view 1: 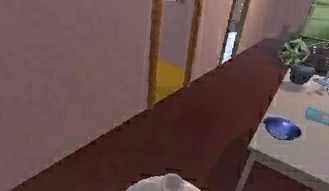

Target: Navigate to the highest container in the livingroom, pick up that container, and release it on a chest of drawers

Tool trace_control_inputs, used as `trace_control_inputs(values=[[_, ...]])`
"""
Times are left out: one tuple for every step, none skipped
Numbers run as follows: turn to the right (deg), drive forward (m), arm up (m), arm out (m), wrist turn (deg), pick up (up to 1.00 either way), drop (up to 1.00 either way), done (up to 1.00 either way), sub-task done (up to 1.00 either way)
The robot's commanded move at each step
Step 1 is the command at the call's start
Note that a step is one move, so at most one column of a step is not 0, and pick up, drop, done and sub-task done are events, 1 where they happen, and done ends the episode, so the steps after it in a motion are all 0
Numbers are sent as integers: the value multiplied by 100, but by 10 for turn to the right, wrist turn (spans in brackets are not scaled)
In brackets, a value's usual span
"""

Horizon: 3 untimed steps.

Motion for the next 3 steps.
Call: trace_control_inputs(values=[[0,90,0,0,0,0,0,0,0],[180,0,0,0,0,0,0,0,0],[30,0,0,0,0,0,0,0,0]])
